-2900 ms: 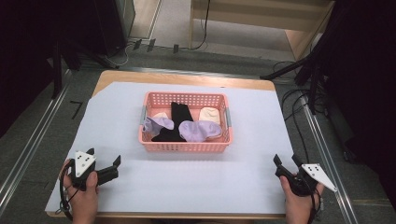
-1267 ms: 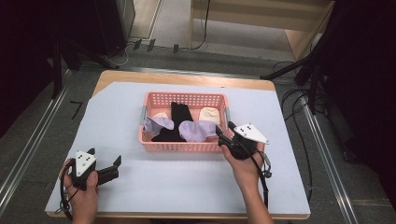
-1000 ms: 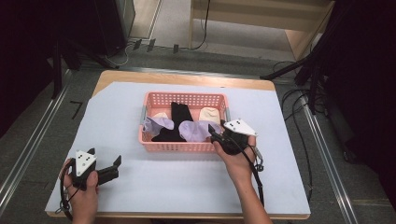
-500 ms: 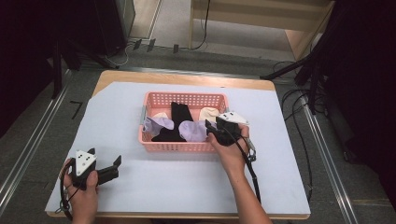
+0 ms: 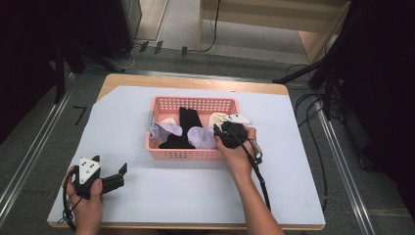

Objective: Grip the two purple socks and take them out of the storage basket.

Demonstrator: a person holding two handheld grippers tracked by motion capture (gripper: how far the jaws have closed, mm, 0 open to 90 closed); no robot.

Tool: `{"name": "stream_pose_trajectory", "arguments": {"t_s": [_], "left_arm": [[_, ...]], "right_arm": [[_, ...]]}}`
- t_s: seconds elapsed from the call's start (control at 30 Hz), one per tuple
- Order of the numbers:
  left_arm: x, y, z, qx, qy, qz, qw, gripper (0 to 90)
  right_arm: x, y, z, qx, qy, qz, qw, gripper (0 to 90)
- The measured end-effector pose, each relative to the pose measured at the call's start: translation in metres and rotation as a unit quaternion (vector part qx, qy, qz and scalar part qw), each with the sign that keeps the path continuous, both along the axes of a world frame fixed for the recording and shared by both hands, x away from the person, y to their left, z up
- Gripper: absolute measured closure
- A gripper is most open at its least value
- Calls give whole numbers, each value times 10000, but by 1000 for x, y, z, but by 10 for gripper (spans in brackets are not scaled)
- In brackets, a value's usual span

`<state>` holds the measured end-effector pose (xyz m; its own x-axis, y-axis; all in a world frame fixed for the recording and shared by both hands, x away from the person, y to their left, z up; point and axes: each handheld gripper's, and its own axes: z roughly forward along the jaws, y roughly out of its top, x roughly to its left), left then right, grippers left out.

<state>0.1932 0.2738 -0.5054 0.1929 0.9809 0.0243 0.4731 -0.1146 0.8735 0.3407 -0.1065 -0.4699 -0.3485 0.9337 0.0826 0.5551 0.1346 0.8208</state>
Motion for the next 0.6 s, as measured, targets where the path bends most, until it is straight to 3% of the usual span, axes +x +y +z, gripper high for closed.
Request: {"name": "stream_pose_trajectory", "arguments": {"t_s": [0.17,0.37,0.43,0.6], "left_arm": [[0,0,0,9,31,-10,10000,73],[0,1,0,-16,17,-8,10000,73],[0,1,0,-17,21,-21,10000,73],[1,1,0,-41,29,-23,10000,73]], "right_arm": [[5,5,-1,-109,263,90,9996,606],[9,10,-4,-209,421,161,9988,563],[11,14,-5,-365,643,207,9971,544],[15,17,-5,-555,941,282,9936,516]]}}
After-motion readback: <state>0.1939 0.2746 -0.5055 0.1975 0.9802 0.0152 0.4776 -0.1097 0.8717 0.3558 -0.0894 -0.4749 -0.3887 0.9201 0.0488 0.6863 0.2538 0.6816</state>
